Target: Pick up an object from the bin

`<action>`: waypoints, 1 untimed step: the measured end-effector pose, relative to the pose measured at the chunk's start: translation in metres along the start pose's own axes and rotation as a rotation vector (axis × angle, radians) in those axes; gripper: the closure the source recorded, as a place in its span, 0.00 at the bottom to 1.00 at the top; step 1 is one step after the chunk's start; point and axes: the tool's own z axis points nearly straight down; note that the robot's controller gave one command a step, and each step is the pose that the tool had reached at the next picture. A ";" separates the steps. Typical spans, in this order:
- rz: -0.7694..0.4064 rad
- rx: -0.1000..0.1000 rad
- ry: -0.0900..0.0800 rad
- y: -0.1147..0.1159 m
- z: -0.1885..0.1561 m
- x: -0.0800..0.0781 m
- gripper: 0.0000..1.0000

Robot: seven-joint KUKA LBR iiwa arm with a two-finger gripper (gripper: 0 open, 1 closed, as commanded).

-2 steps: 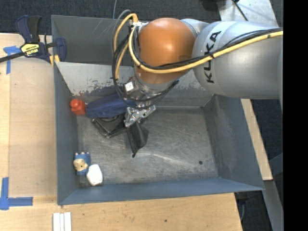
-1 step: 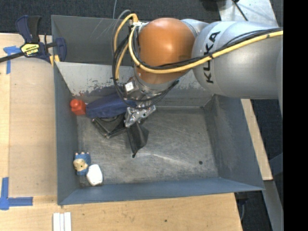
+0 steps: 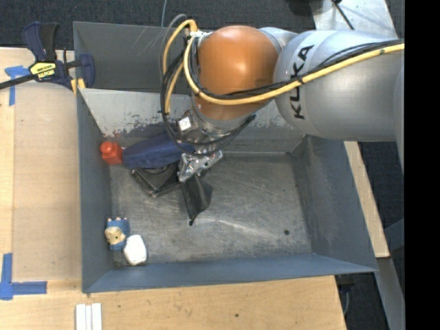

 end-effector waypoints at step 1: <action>0.000 -0.001 0.000 0.000 0.000 0.000 1.00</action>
Offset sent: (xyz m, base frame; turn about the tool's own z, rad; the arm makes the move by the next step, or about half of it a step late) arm 0.0000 0.0000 0.0000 0.0000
